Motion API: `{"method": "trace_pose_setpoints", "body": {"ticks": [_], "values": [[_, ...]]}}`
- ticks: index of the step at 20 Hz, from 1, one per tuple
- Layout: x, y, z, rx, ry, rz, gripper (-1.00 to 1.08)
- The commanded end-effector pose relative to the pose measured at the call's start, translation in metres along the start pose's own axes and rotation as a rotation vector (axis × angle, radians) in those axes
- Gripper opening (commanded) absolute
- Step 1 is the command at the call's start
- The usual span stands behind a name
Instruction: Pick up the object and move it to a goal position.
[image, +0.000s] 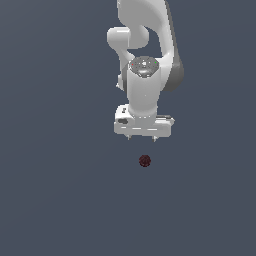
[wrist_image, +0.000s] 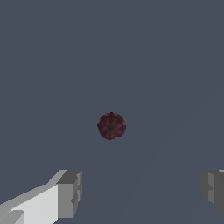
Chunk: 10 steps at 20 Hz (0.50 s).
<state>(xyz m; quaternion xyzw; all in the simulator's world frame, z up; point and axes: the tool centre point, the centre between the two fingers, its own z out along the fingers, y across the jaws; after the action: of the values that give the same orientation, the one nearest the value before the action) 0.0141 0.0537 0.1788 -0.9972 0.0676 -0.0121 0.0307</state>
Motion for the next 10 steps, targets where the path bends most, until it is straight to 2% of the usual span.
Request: {"method": "trace_pose_setpoints", "body": {"ticks": [1, 10], "values": [[0.001, -0.001, 0.004, -0.001, -0.002, 0.053, 1.0], [0.006, -0.006, 0.024, -0.007, -0.009, 0.283, 1.0]]}}
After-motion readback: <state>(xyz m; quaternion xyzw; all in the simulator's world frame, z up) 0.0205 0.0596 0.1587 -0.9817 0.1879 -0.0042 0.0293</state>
